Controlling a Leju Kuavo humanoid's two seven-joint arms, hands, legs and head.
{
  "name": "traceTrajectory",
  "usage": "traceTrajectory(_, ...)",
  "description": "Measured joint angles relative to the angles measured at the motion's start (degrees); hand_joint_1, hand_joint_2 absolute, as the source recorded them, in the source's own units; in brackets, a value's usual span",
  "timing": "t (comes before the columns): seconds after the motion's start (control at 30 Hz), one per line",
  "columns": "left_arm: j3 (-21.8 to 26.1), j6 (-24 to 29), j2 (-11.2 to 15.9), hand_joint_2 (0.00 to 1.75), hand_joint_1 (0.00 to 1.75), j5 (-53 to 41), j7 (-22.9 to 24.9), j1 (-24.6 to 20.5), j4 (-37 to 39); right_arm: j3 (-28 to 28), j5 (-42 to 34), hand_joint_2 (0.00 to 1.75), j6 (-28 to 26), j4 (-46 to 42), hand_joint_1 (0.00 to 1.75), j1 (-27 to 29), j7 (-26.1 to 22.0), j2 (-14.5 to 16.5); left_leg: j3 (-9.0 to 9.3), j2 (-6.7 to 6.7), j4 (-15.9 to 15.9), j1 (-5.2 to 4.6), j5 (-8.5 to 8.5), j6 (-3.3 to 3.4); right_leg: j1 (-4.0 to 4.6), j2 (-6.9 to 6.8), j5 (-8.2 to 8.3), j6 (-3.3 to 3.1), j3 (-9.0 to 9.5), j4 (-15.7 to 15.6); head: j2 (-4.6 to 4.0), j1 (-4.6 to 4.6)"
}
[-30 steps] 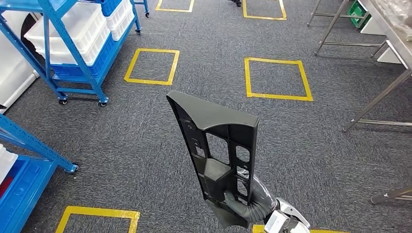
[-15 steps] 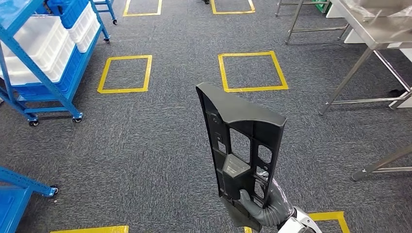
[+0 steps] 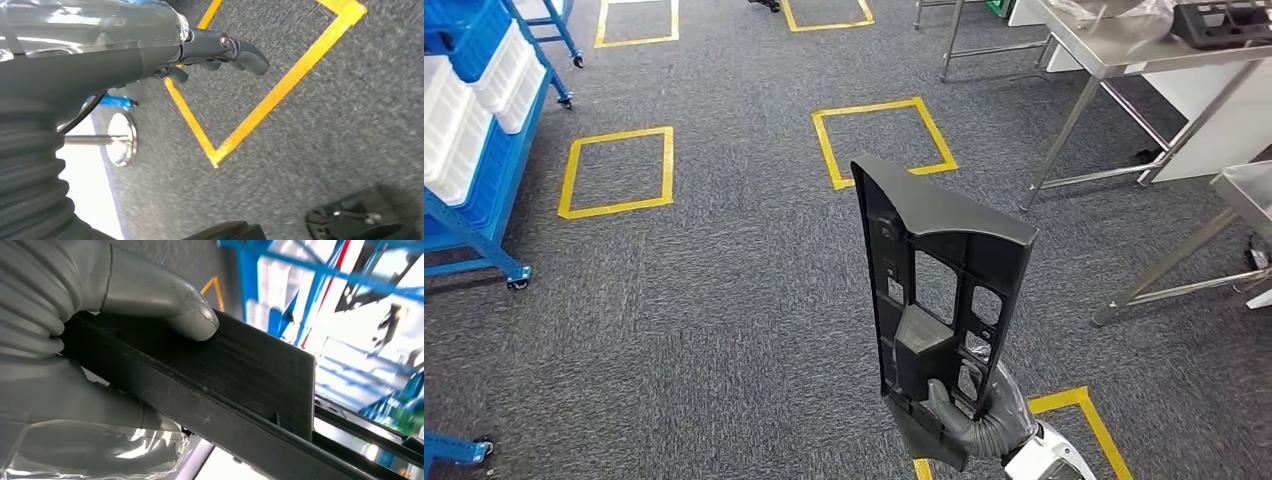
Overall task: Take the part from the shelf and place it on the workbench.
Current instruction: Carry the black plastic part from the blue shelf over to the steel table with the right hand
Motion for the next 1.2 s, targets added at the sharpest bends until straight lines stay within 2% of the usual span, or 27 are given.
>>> traceTrajectory(0.03, 0.02, -0.46, 0.06, 1.75, 0.00, -0.10, 0.70, -0.12, -0.02, -0.10, 0.03, 1.75, -0.25, -0.18, 1.75, 0.41, -0.02, 0.00, 0.11, 0.67, 0.01, -0.01, -0.12, -0.08, -0.08, -0.34, 1.41, 0.06, 1.20, -2.07, 0.00, 0.00)
traceTrajectory(0.07, 0.04, -0.73, 0.10, 1.75, 0.00, -0.15, 1.10, -0.15, -0.04, -0.17, 0.07, 1.75, -0.41, -0.41, 1.75, 0.74, -0.04, 0.00, 0.28, 1.27, 0.02, -0.02, -0.27, -0.20, -0.11, -1.08, 3.31, 0.03, 3.37, -5.95, 0.00, 0.00)
traceTrajectory(0.13, 0.10, -0.77, 0.20, 1.75, 0.00, -0.27, 1.02, -0.02, -0.09, -0.25, 0.09, 1.75, -0.62, -0.88, 1.75, 1.10, -0.14, 0.00, 0.61, 2.39, 0.06, -0.23, -0.67, -0.70, 0.24, -3.17, 5.73, -0.35, 7.56, -13.65, 0.00, 0.00)
traceTrajectory(0.2, 0.19, -0.11, 0.27, 1.75, 0.00, -0.50, -0.53, 0.32, -0.10, -0.30, -0.02, 1.75, -0.92, -1.22, 1.75, 1.32, -0.36, 0.00, 0.90, 3.38, 0.07, -0.42, -1.03, -1.32, 0.73, -3.67, 5.89, -0.90, 8.80, -16.22, 0.00, -0.01)
traceTrajectory(0.27, 0.37, 1.28, 0.28, 1.75, 0.00, -0.87, -3.51, 0.68, -0.11, -0.33, -0.20, 1.75, -1.28, -1.39, 1.75, 1.70, -0.60, 0.00, 1.28, 4.14, 0.13, -0.30, -1.41, -1.94, 0.77, -2.36, 6.05, -1.47, 8.78, -16.42, 0.00, -0.01)
traceTrajectory(0.33, 0.66, 2.77, 0.28, 1.75, 0.00, -1.32, -6.97, 1.05, -0.14, -0.33, -0.42, 1.75, -1.58, -1.44, 1.75, 1.98, -0.84, 0.00, 0.72, 2.62, 2.22, -0.05, -3.06, -2.60, 0.52, -1.22, 6.28, -2.07, 8.96, -16.83, 0.00, -0.01)
traceTrajectory(0.4, 0.91, 3.78, 0.29, 1.75, 0.00, -1.65, -9.68, 1.30, -0.15, -0.33, -0.59, 1.75, -1.72, -1.48, 1.75, 2.09, -1.03, -0.02, -2.18, 0.10, 8.82, 0.13, -6.64, -3.01, 0.45, -0.25, 6.38, -2.51, 8.97, -16.96, 0.00, -0.02)
traceTrajectory(0.43, 0.98, 4.15, 0.29, 1.75, 0.00, -1.80, -10.60, 1.27, -0.15, -0.33, -0.67, 1.75, -1.72, -1.47, 1.75, 2.12, -1.05, -0.04, -4.11, -0.50, 12.93, 0.17, -8.33, -3.10, 0.51, 0.29, 6.38, -2.64, 8.93, -16.93, 0.00, -0.02)
traceTrajectory(0.47, 1.01, 4.37, 0.29, 1.75, 0.00, -1.94, -11.11, 1.15, -0.15, -0.33, -0.75, 1.75, -1.69, -1.46, 1.75, 2.16, -1.07, -0.05, -5.56, -0.75, 15.92, 0.17, -9.14, -3.15, 0.57, 0.91, 6.37, -2.68, 8.94, -16.90, 0.00, -0.02)
traceTrajectory(0.5, 1.02, 4.53, 0.29, 1.75, 0.00, -2.09, -11.42, 1.00, -0.16, -0.33, -0.83, 1.75, -1.65, -1.46, 1.75, 2.17, -1.09, -0.07, -6.16, -0.88, 16.94, 0.18, -8.76, -3.14, 0.61, 1.61, 6.36, -2.69, 8.97, -16.85, 0.00, -0.02)
traceTrajectory(0.53, 1.03, 4.61, 0.29, 1.75, 0.00, -2.22, -11.58, 0.88, -0.16, -0.33, -0.91, 1.75, -1.62, -1.45, 1.75, 2.17, -1.10, -0.07, -5.68, -1.02, 15.59, 0.20, -7.22, -3.05, 0.62, 2.36, 6.35, -2.67, 9.04, -16.79, 0.00, -0.02)
traceTrajectory(0.57, 1.03, 4.62, 0.30, 1.75, 0.00, -2.32, -11.60, 0.80, -0.17, -0.33, -0.95, 1.75, -1.60, -1.45, 1.75, 2.17, -1.11, -0.07, -4.32, -1.41, 12.22, 0.23, -4.90, -2.90, 0.61, 3.13, 6.32, -2.63, 9.12, -16.72, 0.00, -0.02)
traceTrajectory(0.6, 1.03, 4.63, 0.31, 1.75, 0.00, -2.36, -11.60, 0.80, -0.16, -0.33, -0.98, 1.75, -1.60, -1.45, 1.75, 2.18, -1.13, -0.08, -2.67, -2.37, 8.24, 0.28, -2.82, -2.70, 0.56, 3.83, 6.28, -2.54, 9.14, -16.62, 0.00, -0.02)
traceTrajectory(0.63, 1.04, 4.62, 0.33, 1.75, 0.00, -2.38, -11.55, 0.84, -0.16, -0.34, -0.99, 1.75, -1.60, -1.45, 1.75, 2.15, -1.14, -0.08, -1.20, -3.42, 4.62, 0.35, -1.46, -2.54, 0.58, 4.54, 6.25, -2.36, 9.00, -16.42, 0.00, -0.02)
traceTrajectory(0.7, 1.05, 4.54, 0.37, 1.75, 0.00, -2.39, -11.31, 0.89, -0.15, -0.39, -1.02, 1.75, -1.58, -1.43, 1.75, 2.17, -1.16, -0.08, 0.08, -4.85, 1.24, 0.37, -0.91, -2.17, 0.47, 5.65, 6.41, -1.72, 8.44, -16.18, 0.00, -0.02)
traceTrajectory(0.77, 1.06, 4.34, 0.33, 1.75, 0.00, -2.38, -10.89, 0.80, -0.15, -0.50, -1.05, 1.75, -1.52, -1.42, 1.75, 2.36, -1.18, 0.06, 0.16, -4.18, 0.76, 0.35, -0.82, -1.53, 0.30, 6.42, 6.69, -0.93, 8.00, -16.23, 0.00, -0.02)
traceTrajectory(0.8, 1.07, 4.20, 0.31, 1.75, 0.00, -2.38, -10.59, 0.79, -0.15, -0.62, -1.07, 1.75, -1.49, -1.42, 1.75, 2.49, -1.20, 0.18, 0.25, -3.61, 0.43, 0.39, -0.60, -1.11, 0.34, 5.82, 6.49, -0.66, 7.82, -15.99, 0.00, -0.02)
traceTrajectory(0.87, 1.11, 3.76, 0.25, 1.75, 0.00, -2.41, -9.57, 1.02, -0.15, -1.07, -1.10, 1.75, -1.45, -1.44, 1.75, 2.52, -1.23, 0.39, 0.43, -2.38, -0.23, 0.52, -0.17, -0.37, 0.49, 3.06, 4.32, -0.34, 6.29, -12.70, 0.00, -0.01)
traceTrajectory(0.9, 1.14, 3.48, 0.26, 1.75, 0.00, -2.42, -8.96, 1.14, -0.15, -1.27, -1.11, 1.75, -1.44, -1.45, 1.75, 2.51, -1.24, 0.45, 0.44, -1.79, -0.33, 0.41, -0.13, -0.22, 0.47, 1.53, 2.53, -0.24, 4.77, -9.47, 0.00, 0.00)
traceTrajectory(0.93, 1.19, 3.15, 0.26, 1.75, 0.00, -2.41, -8.28, 1.24, -0.15, -1.43, -1.12, 1.75, -1.40, -1.45, 1.75, 2.52, -1.25, 0.49, 0.40, -1.14, -0.35, 0.32, -0.14, -0.12, 0.37, 0.69, 0.67, -0.10, 2.84, -5.43, 0.00, 0.00)
traceTrajectory(0.97, 1.24, 2.83, 0.26, 1.75, 0.00, -2.40, -7.55, 1.23, -0.15, -1.51, -1.12, 1.75, -1.36, -1.45, 1.75, 2.62, -1.25, 0.51, 0.37, -0.49, -0.34, 0.24, -0.19, -0.09, 0.26, 0.31, -0.54, 0.04, 1.24, -2.04, 0.00, 0.00)
traceTrajectory(1.0, 1.30, 2.47, 0.26, 1.75, 0.00, -2.40, -6.78, 1.18, -0.15, -1.57, -1.10, 1.75, -1.32, -1.45, 1.75, 2.81, -1.24, 0.52, 0.41, 0.17, -0.33, 0.20, -0.27, -0.09, 0.15, 0.13, -0.73, 0.16, 0.46, -0.30, 0.00, 0.00)
traceTrajectory(1.03, 1.36, 2.08, 0.26, 1.75, 0.00, -2.40, -5.99, 1.11, -0.15, -1.64, -1.08, 1.75, -1.29, -1.45, 1.75, 3.05, -1.23, 0.52, 0.51, 0.81, -0.32, 0.19, -0.37, -0.15, 0.06, -0.07, 0.11, 0.26, 0.79, -0.70, 0.00, 0.00)
traceTrajectory(1.07, 1.40, 1.70, 0.25, 1.75, 0.00, -2.40, -5.23, 1.02, -0.15, -1.70, -1.05, 1.75, -1.29, -1.48, 1.75, 3.33, -1.23, 0.52, 0.68, 1.39, -0.32, 0.20, -0.51, -0.27, -0.01, -0.54, 1.92, 0.28, 2.47, -3.75, 0.00, 0.00)
traceTrajectory(1.13, 1.46, 1.08, 0.25, 1.75, 0.00, -2.41, -4.10, 0.92, -0.16, -1.82, -0.94, 1.75, -1.32, -1.61, 1.75, 3.79, -1.23, 0.52, 1.09, 2.42, -0.23, 0.03, -0.91, -0.71, 0.17, -2.81, 5.21, 0.05, 7.01, -12.06, 0.00, 0.00)
traceTrajectory(1.17, 1.50, 0.88, 0.25, 1.75, 0.00, -2.42, -3.75, 0.91, -0.16, -1.87, -0.88, 1.75, -1.37, -1.73, 1.75, 3.98, -1.26, 0.52, 1.25, 2.90, -0.19, -0.10, -1.13, -1.00, 0.38, -3.71, 5.97, -0.22, 8.53, -14.98, 0.00, -0.01)
traceTrajectory(1.2, 1.55, 0.74, 0.25, 1.75, 0.00, -2.43, -3.55, 0.93, -0.16, -1.96, -0.83, 1.75, -1.43, -1.85, 1.75, 4.13, -1.30, 0.52, 1.39, 3.38, -0.14, -0.22, -1.34, -1.30, 0.62, -4.18, 6.04, -0.49, 9.17, -16.33, 0.00, -0.01)
